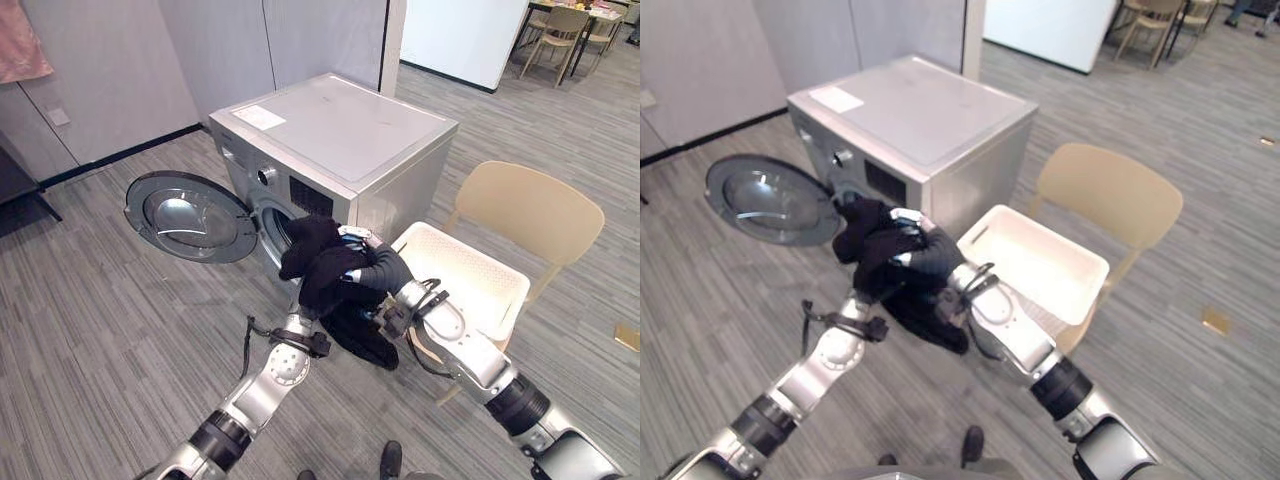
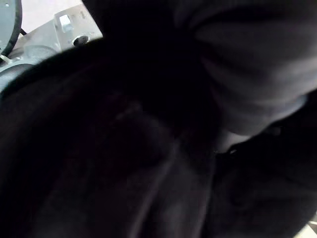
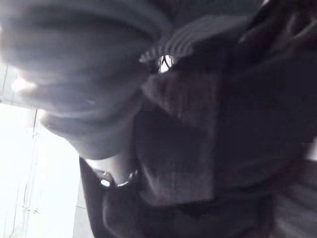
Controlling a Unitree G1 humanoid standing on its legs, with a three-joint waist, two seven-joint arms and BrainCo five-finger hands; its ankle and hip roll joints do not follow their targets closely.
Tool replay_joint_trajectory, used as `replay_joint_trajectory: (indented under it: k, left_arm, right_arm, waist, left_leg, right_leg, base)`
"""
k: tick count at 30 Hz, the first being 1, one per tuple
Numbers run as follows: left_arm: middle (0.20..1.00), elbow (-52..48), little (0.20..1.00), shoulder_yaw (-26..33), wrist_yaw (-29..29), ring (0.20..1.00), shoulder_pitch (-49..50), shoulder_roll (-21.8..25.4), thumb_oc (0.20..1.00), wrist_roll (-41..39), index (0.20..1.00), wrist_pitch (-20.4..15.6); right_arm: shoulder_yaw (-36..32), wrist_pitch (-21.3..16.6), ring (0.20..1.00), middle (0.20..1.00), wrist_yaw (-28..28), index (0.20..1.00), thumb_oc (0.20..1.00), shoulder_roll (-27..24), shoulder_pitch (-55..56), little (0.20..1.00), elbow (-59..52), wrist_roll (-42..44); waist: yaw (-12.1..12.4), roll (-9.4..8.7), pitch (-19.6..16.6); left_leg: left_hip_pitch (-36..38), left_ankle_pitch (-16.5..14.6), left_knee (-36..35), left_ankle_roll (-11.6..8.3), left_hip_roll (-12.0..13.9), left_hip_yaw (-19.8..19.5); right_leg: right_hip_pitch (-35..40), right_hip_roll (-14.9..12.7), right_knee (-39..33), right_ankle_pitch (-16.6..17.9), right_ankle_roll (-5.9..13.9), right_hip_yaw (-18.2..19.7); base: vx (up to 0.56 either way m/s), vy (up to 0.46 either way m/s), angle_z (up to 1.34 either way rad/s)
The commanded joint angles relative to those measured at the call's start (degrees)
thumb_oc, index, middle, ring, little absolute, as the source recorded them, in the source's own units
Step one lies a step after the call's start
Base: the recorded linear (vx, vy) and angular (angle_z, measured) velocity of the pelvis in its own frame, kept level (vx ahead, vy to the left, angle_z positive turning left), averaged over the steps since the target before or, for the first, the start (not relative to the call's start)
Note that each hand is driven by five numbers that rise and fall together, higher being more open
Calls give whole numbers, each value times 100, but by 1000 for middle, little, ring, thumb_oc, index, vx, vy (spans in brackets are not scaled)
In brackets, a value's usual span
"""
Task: Grab the laundry basket,head to the washer,open it,put in the laundry and shut it.
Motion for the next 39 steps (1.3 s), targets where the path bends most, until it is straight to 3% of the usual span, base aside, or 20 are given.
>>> replay_joint_trajectory:
  k: [1, 6, 13, 17, 23, 27, 30, 31, 32, 33, 34, 39]
  left_arm:
    - [200, -311, 200, 490, 118, 200, -162, 182, 200, -120, 200, -289]
    - [200, -372, 200, 1020, 11, 200, 441, 341, 200, -205, 200, -295]
    - [200, 230, 200, 1925, -547, 200, 1622, 336, 200, -768, 200, -193]
    - [200, 822, 200, 2367, -764, 200, 2108, 349, 200, -818, 200, -90]
    - [200, 1687, 200, 2789, -813, 200, 2439, 194, 200, -759, 200, 65]
    - [200, 2210, 200, 2941, -760, 200, 2330, 39, 200, -982, 200, 206]
    - [200, 2235, 200, 2892, -753, 200, 2247, 22, 200, -1014, 200, 217]
    - [200, 2210, 200, 2856, -715, 200, 2233, 15, 200, -1019, 200, 216]
    - [200, 2166, 200, 2806, -685, 200, 2177, 19, 200, -1020, 200, 209]
    - [200, 2166, 200, 2809, -683, 200, 2177, 19, 200, -1020, 200, 210]
    - [200, 2159, 200, 2773, -726, 200, 2128, 4, 200, -1086, 200, 198]
    - [200, 2273, 200, 2626, -779, 200, 2062, -33, 200, -1086, 200, 215]
  right_arm:
    - [-462, -196, 1000, 1000, -2, 1000, 1000, -2, -36, 1000, -325, -319]
    - [-1180, -265, 1000, 1000, -189, 1000, 1000, -716, 514, 1000, -916, -1501]
    - [-2315, -168, 1000, 1000, -54, 1000, 1000, -1161, 2184, 1000, -765, -1961]
    - [-2690, -34, 1000, 1000, 35, 1000, 1000, -1048, 2902, 1000, -35, -2207]
    - [-2866, -8, 1000, 1000, -9, 1000, 1000, -841, 3133, 1000, 978, -2559]
    - [-2793, 10, 1000, 1000, -209, 1000, 1000, -691, 2944, 1000, 1668, -2811]
    - [-2744, 45, 1000, 1000, -289, 1000, 1000, -667, 2885, 1000, 1868, -2901]
    - [-2706, 79, 1000, 1000, -350, 1000, 1000, -654, 2874, 1000, 1962, -2954]
    - [-2612, 132, 1000, 1000, -399, 1000, 1000, -676, 2839, 1000, 2073, -3035]
    - [-2605, 127, 1000, 1000, -404, 1000, 1000, -674, 2829, 1000, 2085, -3037]
    - [-2501, 201, 1000, 1000, -397, 1000, 1000, -671, 2770, 1000, 2217, -3108]
    - [-2247, 234, 1000, 1000, -443, 1000, 1000, -528, 2579, 1000, 2532, -3307]
  waist:
    - [-4, -238, -152]
    - [-73, -195, -152]
    - [-163, -106, -121]
    - [-188, -61, -71]
    - [-163, -36, 75]
    - [-33, -122, 479]
    - [-53, -144, 497]
    - [-67, -147, 531]
    - [-134, -157, 523]
    - [-138, -154, 531]
    - [-160, -170, 522]
    - [-76, -163, 444]
  left_leg:
    - [-112, -409, -39, 17, -249, -84]
    - [-116, -400, -39, 21, -241, -51]
    - [-112, -378, -39, 18, -230, 3]
    - [-108, -358, -39, 18, -232, -9]
    - [-91, -319, -39, 48, -236, -23]
    - [-838, -349, 694, -7, -251, -26]
    - [-1137, -358, 905, -61, -182, 265]
    - [-1152, -422, 1014, -40, -107, 625]
    - [-1134, -643, 1233, -55, 68, 1232]
    - [-1145, -672, 1274, -58, 81, 1229]
    - [-1157, -717, 1417, -11, 229, 1673]
    - [-1082, -788, 1211, 156, 60, 1557]
  right_leg:
    - [717, -103, -12, -895, 507, 391]
    - [695, -92, -17, -877, 533, 427]
    - [678, -94, -39, -855, 558, 444]
    - [687, -92, -26, -872, 548, 421]
    - [674, -81, -5, -903, 525, 436]
    - [391, -226, 116, -888, 490, 260]
    - [265, -344, 111, -865, 503, -57]
    - [284, -418, 100, -864, 514, -252]
    - [368, -516, 82, -946, 563, -505]
    - [377, -511, 81, -951, 564, -508]
    - [412, -616, 111, -968, 547, -760]
    - [586, -766, 407, -1065, 672, -1035]
  base:
    - [0, 0, 0]
    - [1, -2, -1]
    - [7, -11, -10]
    - [0, 0, 0]
    - [-17, -3, -2]
    - [-170, -3, 9]
    - [-84, 34, 85]
    - [64, 80, 74]
    - [65, 81, 67]
    - [82, 134, 98]
    - [15, 84, 102]
    - [144, 214, 83]
